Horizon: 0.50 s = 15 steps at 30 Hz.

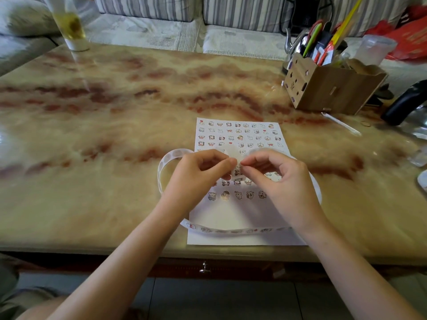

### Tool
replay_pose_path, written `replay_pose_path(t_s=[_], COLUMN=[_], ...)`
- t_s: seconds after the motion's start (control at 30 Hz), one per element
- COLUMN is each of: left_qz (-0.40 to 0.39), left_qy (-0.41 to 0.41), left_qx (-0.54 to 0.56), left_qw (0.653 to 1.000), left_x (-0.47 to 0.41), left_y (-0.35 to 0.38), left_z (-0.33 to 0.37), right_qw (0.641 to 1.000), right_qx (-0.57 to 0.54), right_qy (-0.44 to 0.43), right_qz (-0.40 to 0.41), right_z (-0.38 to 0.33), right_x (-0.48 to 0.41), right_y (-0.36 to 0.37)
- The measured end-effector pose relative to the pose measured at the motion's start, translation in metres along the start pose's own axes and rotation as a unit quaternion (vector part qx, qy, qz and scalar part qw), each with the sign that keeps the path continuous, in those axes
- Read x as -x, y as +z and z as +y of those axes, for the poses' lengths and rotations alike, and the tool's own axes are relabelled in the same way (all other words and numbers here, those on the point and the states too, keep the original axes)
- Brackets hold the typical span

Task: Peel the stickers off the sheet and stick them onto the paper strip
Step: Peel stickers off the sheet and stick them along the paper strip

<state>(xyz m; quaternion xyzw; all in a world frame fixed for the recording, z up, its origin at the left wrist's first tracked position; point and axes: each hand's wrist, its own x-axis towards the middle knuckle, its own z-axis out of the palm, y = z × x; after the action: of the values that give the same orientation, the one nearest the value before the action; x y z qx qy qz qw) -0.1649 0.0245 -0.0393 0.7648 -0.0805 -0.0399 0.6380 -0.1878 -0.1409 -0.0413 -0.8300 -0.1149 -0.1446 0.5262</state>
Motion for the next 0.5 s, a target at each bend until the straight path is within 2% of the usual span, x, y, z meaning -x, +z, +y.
replay_pose_path(t_s=[0.5], left_qz=[0.009], left_qy=[-0.020], left_qx=[-0.009], left_qw=[1.000], left_x=[0.0026], left_y=[0.0022], left_z=[0.0003], right_qw=[0.998], right_qx=[0.063], right_qy=[-0.022], right_qz=[-0.014], right_z=[0.0021], right_x=[0.0010], right_y=[-0.0001])
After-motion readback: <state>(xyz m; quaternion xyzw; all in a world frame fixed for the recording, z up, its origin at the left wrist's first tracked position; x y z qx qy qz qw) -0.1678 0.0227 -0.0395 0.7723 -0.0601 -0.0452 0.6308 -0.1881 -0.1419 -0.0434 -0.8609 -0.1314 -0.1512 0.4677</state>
